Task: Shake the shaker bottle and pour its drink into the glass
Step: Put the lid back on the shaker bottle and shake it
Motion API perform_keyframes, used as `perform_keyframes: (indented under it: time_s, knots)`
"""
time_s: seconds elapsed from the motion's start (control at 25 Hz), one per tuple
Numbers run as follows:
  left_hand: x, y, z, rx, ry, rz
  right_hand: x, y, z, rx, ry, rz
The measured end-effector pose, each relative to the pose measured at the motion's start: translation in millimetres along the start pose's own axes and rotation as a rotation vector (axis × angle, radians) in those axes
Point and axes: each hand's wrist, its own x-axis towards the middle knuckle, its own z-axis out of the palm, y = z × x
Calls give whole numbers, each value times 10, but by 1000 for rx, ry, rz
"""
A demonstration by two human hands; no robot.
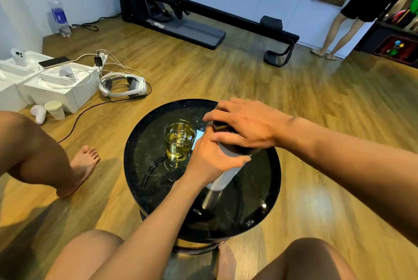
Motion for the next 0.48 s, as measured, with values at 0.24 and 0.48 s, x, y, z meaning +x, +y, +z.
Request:
perform_keyframes:
  time_s: [0.24, 0.48]
  knots:
    - [20, -23, -5, 23, 5, -37, 128, -27, 41, 119, 31, 135]
    - [22, -56, 22, -2, 27, -59, 215, -37, 138, 107, 77, 329]
